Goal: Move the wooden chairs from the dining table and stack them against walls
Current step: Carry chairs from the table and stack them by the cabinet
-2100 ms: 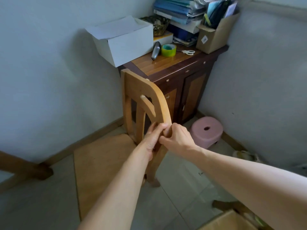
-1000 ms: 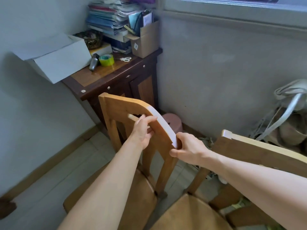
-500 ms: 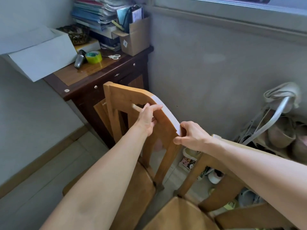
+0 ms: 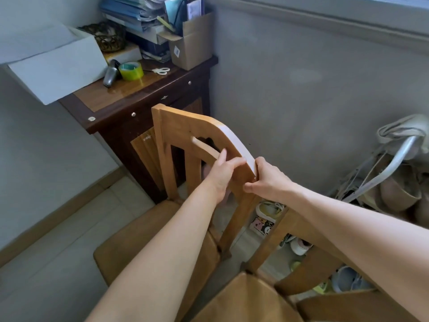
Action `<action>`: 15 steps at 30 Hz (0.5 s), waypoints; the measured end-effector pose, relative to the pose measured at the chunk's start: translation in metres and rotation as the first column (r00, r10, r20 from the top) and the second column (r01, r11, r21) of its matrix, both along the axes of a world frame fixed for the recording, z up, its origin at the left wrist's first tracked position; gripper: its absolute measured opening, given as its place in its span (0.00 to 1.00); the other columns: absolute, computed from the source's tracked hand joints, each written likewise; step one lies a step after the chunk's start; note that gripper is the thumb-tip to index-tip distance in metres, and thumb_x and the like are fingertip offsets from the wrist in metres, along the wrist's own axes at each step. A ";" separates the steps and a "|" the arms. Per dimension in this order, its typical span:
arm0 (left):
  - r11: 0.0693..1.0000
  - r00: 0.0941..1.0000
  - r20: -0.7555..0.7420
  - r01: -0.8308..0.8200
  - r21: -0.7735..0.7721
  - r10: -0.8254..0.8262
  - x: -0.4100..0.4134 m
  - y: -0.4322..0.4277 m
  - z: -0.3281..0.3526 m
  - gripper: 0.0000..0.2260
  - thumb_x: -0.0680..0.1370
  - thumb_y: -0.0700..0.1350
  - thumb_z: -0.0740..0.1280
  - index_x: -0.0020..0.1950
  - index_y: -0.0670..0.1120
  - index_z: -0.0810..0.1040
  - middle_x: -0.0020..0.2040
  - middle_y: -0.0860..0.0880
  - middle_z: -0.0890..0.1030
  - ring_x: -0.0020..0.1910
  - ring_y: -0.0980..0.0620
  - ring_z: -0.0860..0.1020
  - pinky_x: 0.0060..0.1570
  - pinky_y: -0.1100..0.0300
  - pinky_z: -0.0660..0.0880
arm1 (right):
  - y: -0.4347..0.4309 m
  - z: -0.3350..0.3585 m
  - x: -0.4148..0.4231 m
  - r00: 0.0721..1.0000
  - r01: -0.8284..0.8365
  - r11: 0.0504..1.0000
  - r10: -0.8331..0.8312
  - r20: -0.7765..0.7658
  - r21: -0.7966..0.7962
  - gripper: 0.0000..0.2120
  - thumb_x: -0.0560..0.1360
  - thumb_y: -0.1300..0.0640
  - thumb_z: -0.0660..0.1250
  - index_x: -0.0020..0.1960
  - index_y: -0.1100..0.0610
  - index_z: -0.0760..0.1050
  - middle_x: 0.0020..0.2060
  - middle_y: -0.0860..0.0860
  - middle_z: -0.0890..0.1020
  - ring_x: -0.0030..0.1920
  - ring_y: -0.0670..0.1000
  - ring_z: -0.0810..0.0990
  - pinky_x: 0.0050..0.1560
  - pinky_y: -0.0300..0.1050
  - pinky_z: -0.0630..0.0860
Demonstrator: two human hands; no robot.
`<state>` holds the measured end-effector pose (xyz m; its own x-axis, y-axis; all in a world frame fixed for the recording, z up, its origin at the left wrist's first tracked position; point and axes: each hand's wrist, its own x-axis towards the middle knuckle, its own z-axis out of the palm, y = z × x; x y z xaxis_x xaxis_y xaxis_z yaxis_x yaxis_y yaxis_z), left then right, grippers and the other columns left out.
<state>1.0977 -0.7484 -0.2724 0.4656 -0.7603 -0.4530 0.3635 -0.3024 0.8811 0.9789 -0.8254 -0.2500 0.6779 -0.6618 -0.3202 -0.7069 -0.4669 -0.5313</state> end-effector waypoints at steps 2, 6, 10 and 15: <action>1.000 0.999 -0.040 0.023 -0.009 -0.023 -0.010 0.007 -0.006 0.34 0.77 0.54 0.67 0.79 0.57 0.54 0.74 0.52 0.68 0.71 0.47 0.66 0.68 0.47 0.65 | -0.002 0.001 0.000 0.998 -0.041 0.997 0.037 -0.053 -0.070 0.20 0.69 0.45 0.70 0.53 0.51 0.64 0.40 0.45 0.77 0.37 0.45 0.77 0.31 0.44 0.71; 0.999 0.995 -0.099 0.030 -0.032 -0.033 -0.029 0.020 -0.021 0.28 0.79 0.54 0.64 0.78 0.58 0.59 0.72 0.53 0.72 0.71 0.47 0.68 0.70 0.42 0.64 | -0.005 0.004 -0.002 0.995 -0.083 0.994 0.079 -0.067 -0.071 0.21 0.69 0.44 0.70 0.53 0.53 0.65 0.40 0.45 0.75 0.36 0.44 0.75 0.31 0.43 0.68; 0.997 0.990 -0.138 -0.010 0.076 0.021 -0.045 0.032 -0.037 0.25 0.80 0.59 0.60 0.75 0.55 0.65 0.71 0.52 0.73 0.71 0.47 0.68 0.71 0.48 0.63 | -0.004 0.005 -0.001 0.990 -0.110 0.978 0.092 -0.107 -0.177 0.21 0.70 0.41 0.68 0.50 0.54 0.65 0.38 0.46 0.74 0.35 0.46 0.73 0.30 0.44 0.66; 0.992 0.974 -0.212 -0.058 0.114 0.081 -0.045 0.029 -0.043 0.29 0.75 0.66 0.62 0.72 0.54 0.71 0.71 0.50 0.73 0.71 0.44 0.67 0.72 0.44 0.61 | -0.006 0.000 -0.002 0.993 -0.103 0.972 0.087 -0.082 -0.211 0.20 0.69 0.42 0.69 0.48 0.54 0.65 0.37 0.47 0.74 0.34 0.48 0.73 0.29 0.44 0.65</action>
<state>1.0526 -0.7196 -0.3158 0.3980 -0.6715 -0.6251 0.5653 -0.3572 0.7436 0.9771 -0.8314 -0.2500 0.7212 -0.6542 -0.2278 -0.6866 -0.6314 -0.3605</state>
